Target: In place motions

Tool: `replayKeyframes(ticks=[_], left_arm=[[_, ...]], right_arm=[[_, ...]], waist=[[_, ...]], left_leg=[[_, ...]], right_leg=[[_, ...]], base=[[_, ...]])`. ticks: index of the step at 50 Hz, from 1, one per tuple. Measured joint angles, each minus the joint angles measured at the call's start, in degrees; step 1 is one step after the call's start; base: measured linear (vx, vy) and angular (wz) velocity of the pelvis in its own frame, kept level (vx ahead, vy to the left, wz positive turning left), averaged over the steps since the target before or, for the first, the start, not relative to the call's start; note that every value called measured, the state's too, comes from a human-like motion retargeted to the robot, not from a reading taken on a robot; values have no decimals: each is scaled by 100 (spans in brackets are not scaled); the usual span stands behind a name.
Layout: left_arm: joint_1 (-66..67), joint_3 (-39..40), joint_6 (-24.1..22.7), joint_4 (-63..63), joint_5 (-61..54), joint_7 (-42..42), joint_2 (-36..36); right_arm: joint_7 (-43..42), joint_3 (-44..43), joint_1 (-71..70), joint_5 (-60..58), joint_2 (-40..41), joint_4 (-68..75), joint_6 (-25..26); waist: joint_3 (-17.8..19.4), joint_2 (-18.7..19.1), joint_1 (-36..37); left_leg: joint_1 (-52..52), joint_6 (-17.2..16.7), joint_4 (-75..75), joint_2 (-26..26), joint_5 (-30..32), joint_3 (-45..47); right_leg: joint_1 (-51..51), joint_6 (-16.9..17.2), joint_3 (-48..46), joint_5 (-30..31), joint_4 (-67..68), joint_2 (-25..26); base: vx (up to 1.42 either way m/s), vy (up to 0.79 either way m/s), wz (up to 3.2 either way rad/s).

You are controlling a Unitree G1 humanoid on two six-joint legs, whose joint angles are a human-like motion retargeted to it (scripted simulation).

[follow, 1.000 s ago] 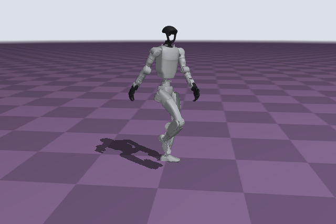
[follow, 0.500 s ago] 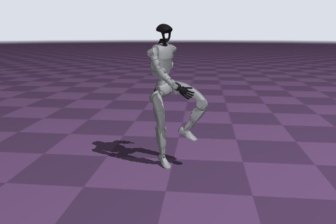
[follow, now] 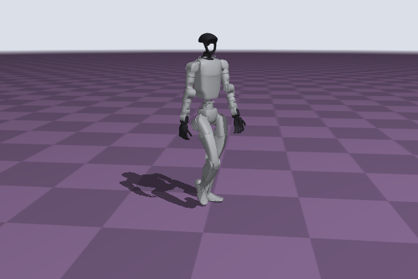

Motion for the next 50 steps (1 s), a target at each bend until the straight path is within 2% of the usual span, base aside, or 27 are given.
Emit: replayKeyframes(ticks=[3,5,7,8,10,12,15,18,20,21,22,23,24,25,26,27,28,30,33,35,37,40,42,44,46,48,50], left_arm=[[-1254,-310,142,-1296,-138,-1069,16],[-1719,-218,90,-1902,231,-1148,92],[-1729,-566,-119,-2298,331,-713,117],[-1698,-760,-225,-2435,321,-528,142],[-1505,-1056,-337,-2571,269,-395,182],[-1321,-1165,-322,-2504,441,-564,48],[-982,-1276,-262,-2121,516,-713,-67],[-229,-1169,-263,-1387,660,-580,-92],[462,-1011,-251,-787,883,-445,-98],[827,-907,-215,-450,1020,-342,-69],[1170,-783,-149,-122,1171,-249,-8],[1468,-620,-24,191,1349,-176,116],[1726,-432,126,456,1574,-99,278],[1965,-231,290,697,1822,-19,459],[2186,-209,349,964,1789,156,623],[2386,-142,441,1150,1721,296,778],[2545,15,598,1175,1581,364,916],[2898,715,777,1183,1283,451,1104],[3350,1524,405,1183,1062,418,1212],[3717,1862,324,1182,953,461,1313],[4084,1995,317,1182,786,655,1435],[4322,2006,179,1183,438,910,1576],[4036,1933,104,1180,447,951,1554],[3623,1694,127,1175,556,834,1470],[3225,1266,190,1183,743,623,1379],[2874,732,242,1183,1010,476,1254],[2475,84,227,1183,1185,501,1104]], right_arm=[[-37,-278,325,607,-291,284,359],[-291,-511,683,737,-376,284,498],[-553,-778,1262,925,-481,284,367],[-631,-885,1529,1088,-499,284,303],[-767,-1016,2061,1316,-530,284,302],[-884,-1115,2280,1471,-466,284,412],[-906,-1070,2116,1517,-312,284,405],[-751,-697,1587,1491,-156,284,487],[-839,-310,1091,1546,-27,284,497],[-975,-38,792,1611,74,284,432],[-1092,230,457,1673,192,284,355],[-1169,492,47,1728,344,284,254],[-1096,635,-375,1740,481,122,182],[-949,719,-804,1731,611,-120,124],[-733,678,-1085,1627,726,-648,71],[-490,668,-1415,1532,822,-1170,17],[-196,724,-1845,1457,881,-1680,-40],[131,890,-2759,1066,935,-2797,-152],[-70,1188,-3490,780,884,-3651,-386],[-259,1422,-3746,802,782,-4069,-563],[-267,1492,-3754,753,741,-4290,-720],[-185,1512,-3603,480,863,-4348,-821],[-229,1540,-3504,477,921,-4216,-835],[-200,1532,-3246,530,965,-3982,-848],[-126,1455,-2753,506,999,-3655,-808],[-61,1315,-2052,423,1021,-3231,-748],[13,1142,-1191,335,1006,-2723,-717]], waist=[[789,155,-574],[999,121,-989],[863,160,-981],[761,167,-981],[323,192,-968],[90,182,-693],[111,66,-286],[14,17,105],[-83,21,83],[-119,-21,2],[-156,-106,-18],[-194,-276,82],[-175,-385,302],[-129,-465,582],[97,-389,986],[351,-312,1310],[662,-230,1475],[1337,-333,2057],[1744,-592,2273],[1775,-795,2679],[1531,-997,2815],[940,-1113,2481],[907,-919,2235],[829,-759,1949],[609,-703,1721],[305,-691,1494],[17,-583,1305]], left_leg=[[-10,108,11,165,68,-12],[0,150,-34,160,147,-95],[2,119,-56,293,206,201],[-9,137,-53,293,199,279],[-134,137,-44,270,187,243],[-140,63,-61,304,151,222],[137,-80,-117,307,67,338],[349,-212,-16,295,-121,484],[354,-286,320,339,-241,480],[236,-301,766,364,-148,450],[21,-317,1396,424,83,520],[-384,-335,2393,558,593,788],[-1076,-197,3665,905,1133,925],[-1911,17,5074,1358,1689,997],[-2639,139,5955,1463,1728,494],[-3324,231,6807,1635,1699,92],[-3924,263,7598,1940,1536,-105],[-5058,593,8947,2704,1015,51],[-6088,938,9631,2639,438,204],[-6437,1102,9727,2617,175,605],[-6486,1083,9587,2491,68,908],[-6431,976,9514,2458,90,778],[-5884,711,9312,2515,239,442],[-5014,400,8663,2345,404,270],[-3914,76,7481,1916,562,346],[-2712,-225,5757,1228,784,349],[-1450,-499,3435,459,1461,-47]], right_leg=[[-1399,-326,-51,-491,2014,-345],[-2199,-344,41,-784,2815,-258],[-2712,-358,39,-963,3141,-89],[-2816,-397,-10,-1029,3177,-172],[-2859,-416,-65,-1112,3013,-326],[-2469,-264,-22,-1065,2456,-212],[-1203,8,177,-901,1102,29],[568,450,743,-473,-1364,837],[1950,773,799,194,-3490,953],[2499,761,609,-785,-4194,838],[2939,617,284,-1600,-4785,682],[3162,208,-314,-2083,-5149,443],[3182,132,-178,-2173,-5428,403],[3102,221,323,-2065,-5664,463],[3101,327,692,-1980,-5629,579],[3101,368,862,-1895,-5601,678],[3101,279,634,-1813,-5585,742],[3125,-49,973,-1685,-5619,961],[3083,-124,1283,-1511,-5631,846],[2990,-210,1430,-1442,-5591,654],[2833,-216,1485,-1471,-5505,450],[2660,-179,1411,-1557,-5516,459],[2873,-171,1204,-1575,-5677,615],[3057,-80,1010,-1601,-5826,660],[3160,61,842,-1687,-5886,564],[3254,172,591,-1823,-5848,449],[3350,209,297,-1948,-5642,503]], base=[[-62,9,106],[-15,2,62],[30,-5,-5],[41,-9,2],[44,-19,4],[20,-24,-33],[5,-17,-60],[14,-8,-73],[14,-4,9],[8,-7,44],[1,-11,12],[-10,-16,-34],[-23,-22,-69],[-26,-34,-95],[-28,-42,-103],[-37,-48,-81],[-57,-44,-82],[-68,-38,-121],[-20,-16,-70],[20,3,-100],[42,14,-14],[28,6,75],[-2,6,71],[3,15,78],[28,21,67],[50,16,58],[67,18,35]])
